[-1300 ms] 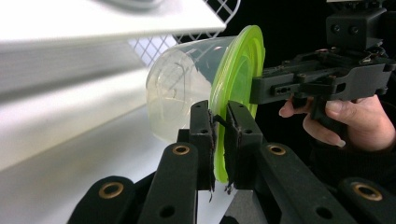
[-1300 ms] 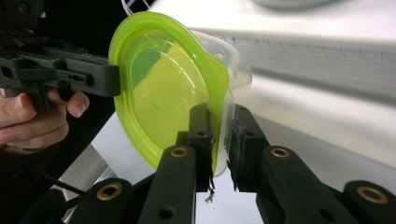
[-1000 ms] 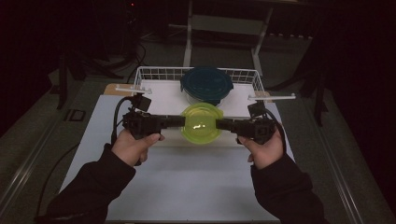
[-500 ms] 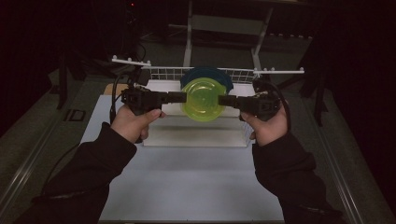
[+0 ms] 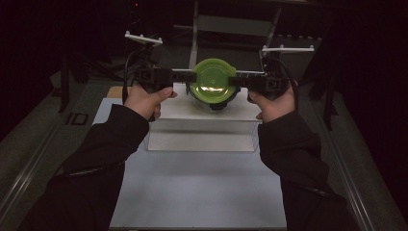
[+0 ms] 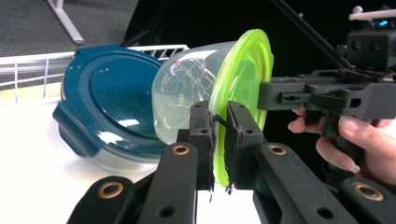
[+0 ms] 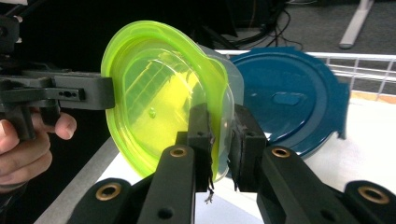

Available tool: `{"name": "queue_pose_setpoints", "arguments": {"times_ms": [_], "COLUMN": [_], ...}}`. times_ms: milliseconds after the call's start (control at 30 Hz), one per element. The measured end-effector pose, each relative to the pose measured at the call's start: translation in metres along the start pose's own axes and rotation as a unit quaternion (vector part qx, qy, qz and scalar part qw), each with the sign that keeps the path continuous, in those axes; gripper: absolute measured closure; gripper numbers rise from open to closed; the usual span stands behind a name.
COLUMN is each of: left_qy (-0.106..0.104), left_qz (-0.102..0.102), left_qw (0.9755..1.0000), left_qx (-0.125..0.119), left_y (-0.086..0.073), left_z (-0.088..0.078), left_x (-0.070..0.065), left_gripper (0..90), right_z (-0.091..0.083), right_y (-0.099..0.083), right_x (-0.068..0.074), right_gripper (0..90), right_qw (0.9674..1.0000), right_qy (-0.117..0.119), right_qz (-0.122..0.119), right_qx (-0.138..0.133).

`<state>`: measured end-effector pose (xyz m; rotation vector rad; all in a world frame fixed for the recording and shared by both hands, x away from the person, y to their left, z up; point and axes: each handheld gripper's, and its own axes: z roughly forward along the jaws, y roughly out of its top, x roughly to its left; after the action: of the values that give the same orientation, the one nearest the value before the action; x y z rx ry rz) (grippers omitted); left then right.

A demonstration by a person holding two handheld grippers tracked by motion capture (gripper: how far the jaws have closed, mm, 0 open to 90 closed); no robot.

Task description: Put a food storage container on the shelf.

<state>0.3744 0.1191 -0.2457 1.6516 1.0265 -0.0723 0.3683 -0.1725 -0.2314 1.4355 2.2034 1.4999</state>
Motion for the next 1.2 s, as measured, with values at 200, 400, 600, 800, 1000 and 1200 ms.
{"name": "queue_pose_setpoints", "arguments": {"times_ms": [200, 400, 600, 800, 1000, 1200], "left_qy": [0.01, 0.01, 0.007, 0.018, 0.018, 0.02], "left_qz": [-0.008, -0.027, -0.037, -0.04, -0.047, -0.053], "left_qw": [0.9999, 0.9995, 0.9992, 0.999, 0.9987, 0.9984], "left_qx": [0.005, 0.011, 0.014, 0.002, -0.003, -0.001], "left_y": [0.006, 0.009, 0.013, 0.016, 0.019, 0.02], "left_z": [0.014, 0.022, 0.025, 0.029, 0.033, 0.039], "left_x": [0.007, 0.016, 0.021, 0.024, 0.026, 0.031], "left_gripper": [80.8, 80.3, 79.7, 74.4, 73.0, 68.2], "right_z": [0.006, 0.014, 0.017, 0.019, 0.023, 0.03], "right_y": [0.004, 0.008, 0.014, 0.019, 0.024, 0.029], "right_x": [-0.011, -0.02, -0.02, -0.02, -0.022, -0.031], "right_gripper": [80.0, 79.8, 79.4, 73.3, 68.1, 64.7], "right_qw": [0.9998, 0.9995, 0.9992, 0.9991, 0.9987, 0.9977], "right_qy": [-0.012, -0.016, -0.022, -0.021, -0.038, -0.051], "right_qz": [0.013, 0.025, 0.03, 0.035, 0.034, 0.042], "right_qx": [0.002, 0.014, 0.015, 0.012, 0.009, 0.017]}}
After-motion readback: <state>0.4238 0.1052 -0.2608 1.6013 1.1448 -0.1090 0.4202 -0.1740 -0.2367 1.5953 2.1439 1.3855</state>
